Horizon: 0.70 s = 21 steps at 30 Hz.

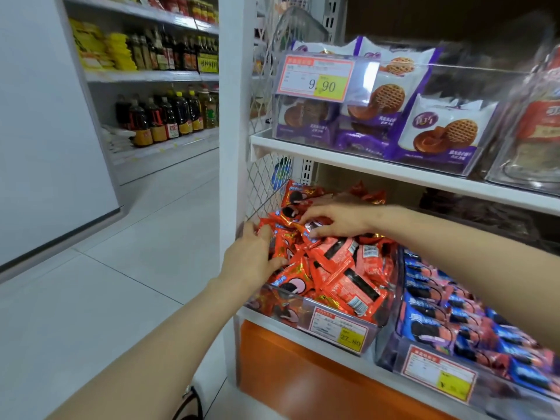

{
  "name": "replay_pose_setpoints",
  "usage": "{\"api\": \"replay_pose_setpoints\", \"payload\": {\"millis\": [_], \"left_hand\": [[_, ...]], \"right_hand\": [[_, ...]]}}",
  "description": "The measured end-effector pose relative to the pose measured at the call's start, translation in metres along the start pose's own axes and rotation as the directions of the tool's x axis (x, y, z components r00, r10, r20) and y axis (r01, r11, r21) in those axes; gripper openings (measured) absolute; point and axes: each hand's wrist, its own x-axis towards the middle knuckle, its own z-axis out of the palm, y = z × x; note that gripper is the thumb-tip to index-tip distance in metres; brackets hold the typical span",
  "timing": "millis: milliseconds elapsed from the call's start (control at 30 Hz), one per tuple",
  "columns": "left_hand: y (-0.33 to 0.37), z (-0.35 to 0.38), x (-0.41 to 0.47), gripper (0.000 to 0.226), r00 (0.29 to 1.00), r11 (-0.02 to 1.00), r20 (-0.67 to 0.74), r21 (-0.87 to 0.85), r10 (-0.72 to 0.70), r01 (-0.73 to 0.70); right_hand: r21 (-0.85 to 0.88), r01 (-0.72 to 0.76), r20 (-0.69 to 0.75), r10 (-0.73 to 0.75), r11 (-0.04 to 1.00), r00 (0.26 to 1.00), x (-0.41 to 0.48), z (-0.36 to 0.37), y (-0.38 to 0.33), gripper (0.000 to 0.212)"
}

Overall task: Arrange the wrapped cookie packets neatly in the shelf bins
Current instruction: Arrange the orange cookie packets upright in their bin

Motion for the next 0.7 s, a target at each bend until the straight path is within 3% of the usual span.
{"api": "replay_pose_setpoints", "payload": {"millis": [133, 267, 467, 700], "left_hand": [[0.002, 0.003, -0.001, 0.032, 0.999, 0.995, 0.022, -0.1, -0.025, 0.027], [0.005, 0.004, -0.003, 0.013, 0.996, 0.978, -0.066, -0.203, -0.059, 0.044], [0.004, -0.008, -0.004, 0.013, 0.976, 0.978, -0.21, -0.206, -0.052, 0.007], [-0.003, -0.032, -0.009, 0.009, 0.917, 0.942, -0.381, -0.335, -0.115, -0.022]], "right_hand": [[-0.025, -0.002, -0.018, 0.002, 1.0, 1.0, -0.006, 0.0, 0.003, 0.04], [-0.052, -0.025, -0.045, 0.023, 0.998, 0.999, -0.007, 0.0, -0.004, 0.041], [-0.075, 0.027, -0.16, -0.038, 0.997, 0.986, -0.011, -0.003, -0.021, 0.045], [0.036, -0.054, -0.199, 0.06, 0.998, 0.978, 0.027, -0.012, -0.026, 0.041]]}}
